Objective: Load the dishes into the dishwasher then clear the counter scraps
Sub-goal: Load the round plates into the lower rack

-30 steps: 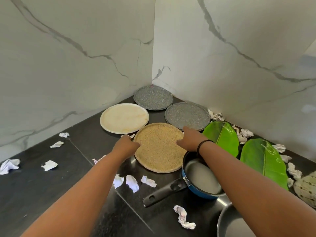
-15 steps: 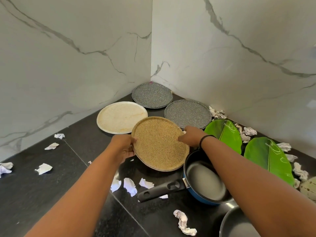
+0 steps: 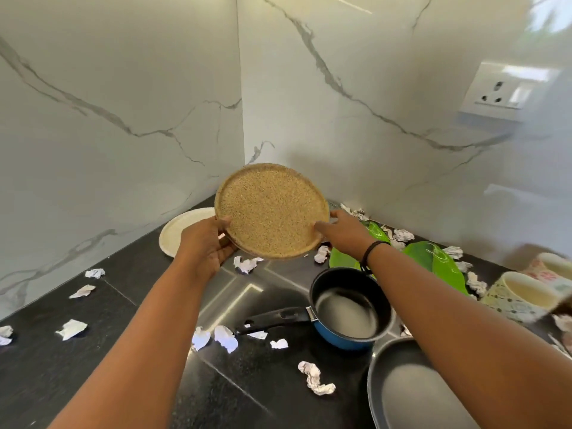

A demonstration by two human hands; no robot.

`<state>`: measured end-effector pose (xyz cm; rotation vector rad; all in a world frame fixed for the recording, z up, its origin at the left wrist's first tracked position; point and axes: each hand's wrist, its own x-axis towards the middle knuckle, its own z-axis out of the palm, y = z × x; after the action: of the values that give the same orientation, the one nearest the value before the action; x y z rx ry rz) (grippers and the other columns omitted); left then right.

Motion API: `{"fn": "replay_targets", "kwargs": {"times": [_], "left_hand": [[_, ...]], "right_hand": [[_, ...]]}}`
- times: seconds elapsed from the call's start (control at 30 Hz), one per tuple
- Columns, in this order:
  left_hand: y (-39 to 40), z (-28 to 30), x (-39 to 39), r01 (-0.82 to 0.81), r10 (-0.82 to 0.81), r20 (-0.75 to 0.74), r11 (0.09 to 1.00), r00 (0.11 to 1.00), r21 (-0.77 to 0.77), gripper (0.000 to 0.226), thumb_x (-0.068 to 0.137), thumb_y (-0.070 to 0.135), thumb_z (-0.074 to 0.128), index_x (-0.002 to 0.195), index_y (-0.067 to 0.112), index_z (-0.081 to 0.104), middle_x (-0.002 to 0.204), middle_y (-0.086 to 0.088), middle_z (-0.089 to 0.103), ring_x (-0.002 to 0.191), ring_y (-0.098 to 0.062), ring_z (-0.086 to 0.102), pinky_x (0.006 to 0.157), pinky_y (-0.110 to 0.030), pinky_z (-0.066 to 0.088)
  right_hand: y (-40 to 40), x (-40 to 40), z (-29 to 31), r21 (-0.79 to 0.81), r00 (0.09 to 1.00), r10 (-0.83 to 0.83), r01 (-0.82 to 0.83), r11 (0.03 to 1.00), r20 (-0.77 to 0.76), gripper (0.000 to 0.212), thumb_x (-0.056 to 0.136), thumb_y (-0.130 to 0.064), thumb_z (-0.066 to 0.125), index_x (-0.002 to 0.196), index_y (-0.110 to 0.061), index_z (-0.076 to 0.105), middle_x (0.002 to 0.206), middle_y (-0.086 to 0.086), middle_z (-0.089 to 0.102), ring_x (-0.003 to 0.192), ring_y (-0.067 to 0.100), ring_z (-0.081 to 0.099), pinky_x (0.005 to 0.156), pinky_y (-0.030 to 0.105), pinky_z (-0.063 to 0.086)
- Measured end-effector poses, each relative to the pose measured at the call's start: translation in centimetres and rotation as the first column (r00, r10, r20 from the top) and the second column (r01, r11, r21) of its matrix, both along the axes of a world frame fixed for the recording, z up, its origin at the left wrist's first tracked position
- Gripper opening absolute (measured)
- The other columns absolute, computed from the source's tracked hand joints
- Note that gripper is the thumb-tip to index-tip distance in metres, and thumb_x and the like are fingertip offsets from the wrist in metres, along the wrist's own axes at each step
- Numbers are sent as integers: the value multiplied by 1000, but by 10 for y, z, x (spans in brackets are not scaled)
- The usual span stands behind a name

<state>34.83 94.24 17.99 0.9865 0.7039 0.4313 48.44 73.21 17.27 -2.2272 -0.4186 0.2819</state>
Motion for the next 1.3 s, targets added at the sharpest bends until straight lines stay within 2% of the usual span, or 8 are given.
{"fn": "replay_targets", "kwargs": {"times": [0.17, 0.23, 0.3, 0.43, 0.53, 0.83, 1.1, 1.3], "left_hand": [[-59, 6, 5, 212, -212, 9, 975, 977, -64, 11, 89, 6, 59, 100, 4, 59, 77, -7, 65, 53, -16, 65, 46, -28, 56], [-89, 5, 8, 298, -298, 17, 951, 955, -80, 11, 89, 6, 58, 100, 4, 60, 79, -8, 65, 57, -15, 65, 48, -25, 55], [-120, 3, 9, 384, -385, 16, 918, 923, -101, 10, 90, 7, 57, 99, 4, 60, 81, -7, 64, 63, -16, 64, 48, -24, 55], [-184, -2, 9, 511, -514, 6, 850, 858, -129, 10, 91, 8, 57, 100, 5, 59, 82, -7, 64, 69, -17, 63, 51, -25, 57], [-236, -4, 3, 559, -564, -16, 822, 826, -110, 4, 92, 8, 57, 93, 4, 59, 79, -8, 63, 69, -18, 61, 51, -24, 57], [-423, -12, -46, 713, -717, -42, 697, 696, -83, 5, 92, 8, 56, 92, 3, 58, 81, -9, 62, 70, -20, 61, 53, -27, 57], [-644, -32, -139, 888, -898, -46, 439, 437, -138, 4, 92, 3, 55, 91, 4, 59, 85, -10, 64, 75, -19, 63, 60, -27, 58], [-786, -46, -203, 983, -988, -92, 133, 122, -124, 8, 89, -1, 57, 94, 2, 62, 87, -11, 68, 77, -20, 66, 55, -29, 57]], "right_hand": [[-69, -23, 23, 329, 952, -269, 304, 894, -148, 26, 90, -26, 62, 106, -7, 58, 80, 4, 54, 71, 18, 52, 73, 37, 46], [-108, -36, 23, 446, 887, -346, 454, 772, -306, 7, 91, -14, 58, 88, -8, 59, 81, 10, 57, 70, 21, 55, 67, 35, 50], [-146, -49, 22, 491, 800, -373, 588, 643, -469, 15, 93, -7, 51, 79, -11, 55, 72, 6, 54, 61, 16, 52, 52, 26, 50], [-219, -78, 22, 485, 686, -396, 718, 499, -610, 9, 95, -3, 46, 98, -5, 55, 83, 9, 56, 72, 20, 55, 54, 30, 50], [-273, -104, 19, 524, 656, -424, 755, 396, -625, 30, 91, 5, 49, 120, 1, 51, 93, 13, 61, 82, 24, 60, 59, 31, 58], [-452, -223, 7, 569, 549, -515, 811, 139, -658, 25, 93, 5, 50, 117, 5, 55, 104, 20, 62, 80, 26, 62, 56, 36, 55], [-652, -393, -8, 588, 377, -643, 796, -142, -666, 20, 93, 7, 49, 111, 6, 57, 95, 16, 63, 76, 26, 63, 44, 28, 55], [-761, -516, -28, 499, 123, -687, 778, -382, -716, 12, 93, 2, 54, 103, 4, 60, 93, 12, 66, 74, 22, 65, 51, 30, 58]]}}
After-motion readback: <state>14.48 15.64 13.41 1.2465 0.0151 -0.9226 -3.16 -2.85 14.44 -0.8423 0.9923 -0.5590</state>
